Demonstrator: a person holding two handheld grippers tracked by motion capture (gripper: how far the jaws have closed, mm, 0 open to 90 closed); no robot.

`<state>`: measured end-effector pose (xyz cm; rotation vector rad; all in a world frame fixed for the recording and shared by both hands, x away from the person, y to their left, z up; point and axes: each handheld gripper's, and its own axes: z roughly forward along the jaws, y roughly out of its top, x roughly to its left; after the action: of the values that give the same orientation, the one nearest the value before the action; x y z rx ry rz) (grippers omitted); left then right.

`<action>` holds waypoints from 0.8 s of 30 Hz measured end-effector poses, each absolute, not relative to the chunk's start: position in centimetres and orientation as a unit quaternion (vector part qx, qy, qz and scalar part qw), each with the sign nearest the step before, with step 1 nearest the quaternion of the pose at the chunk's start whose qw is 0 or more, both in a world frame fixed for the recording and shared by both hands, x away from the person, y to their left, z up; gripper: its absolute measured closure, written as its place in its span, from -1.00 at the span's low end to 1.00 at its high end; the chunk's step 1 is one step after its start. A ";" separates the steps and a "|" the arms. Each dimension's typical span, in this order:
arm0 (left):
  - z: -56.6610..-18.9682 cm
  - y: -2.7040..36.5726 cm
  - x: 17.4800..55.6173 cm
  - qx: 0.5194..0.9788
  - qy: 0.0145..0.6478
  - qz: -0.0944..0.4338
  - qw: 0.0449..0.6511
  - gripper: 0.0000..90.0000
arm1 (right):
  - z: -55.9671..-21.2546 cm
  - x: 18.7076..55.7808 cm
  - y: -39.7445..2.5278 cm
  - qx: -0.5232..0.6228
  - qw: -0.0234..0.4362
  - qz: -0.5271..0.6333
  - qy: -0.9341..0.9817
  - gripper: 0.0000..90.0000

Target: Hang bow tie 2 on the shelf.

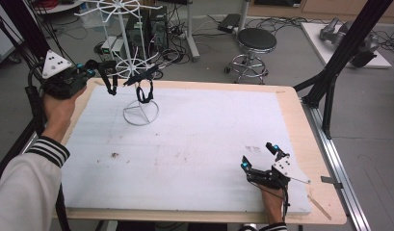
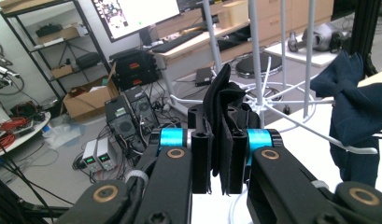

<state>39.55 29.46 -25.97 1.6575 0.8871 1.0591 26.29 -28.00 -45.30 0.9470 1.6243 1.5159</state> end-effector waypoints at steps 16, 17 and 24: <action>-25.9 28.8 39.2 0.689 0.352 0.422 0.473 0.79 | -45.3 26.3 -28.0 0.366 0.356 0.586 0.629 -0.96; -25.9 28.8 39.2 0.690 0.350 0.421 0.473 0.77 | -45.3 26.3 -28.0 0.366 0.357 0.586 0.629 -0.96; -26.1 28.5 39.0 0.698 0.351 0.400 0.479 0.26 | -45.3 26.3 -28.0 0.368 0.356 0.586 0.628 -0.96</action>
<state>38.97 28.51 -26.13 1.7034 0.8576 0.9754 26.32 -28.00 -45.31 0.9501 1.6222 1.5127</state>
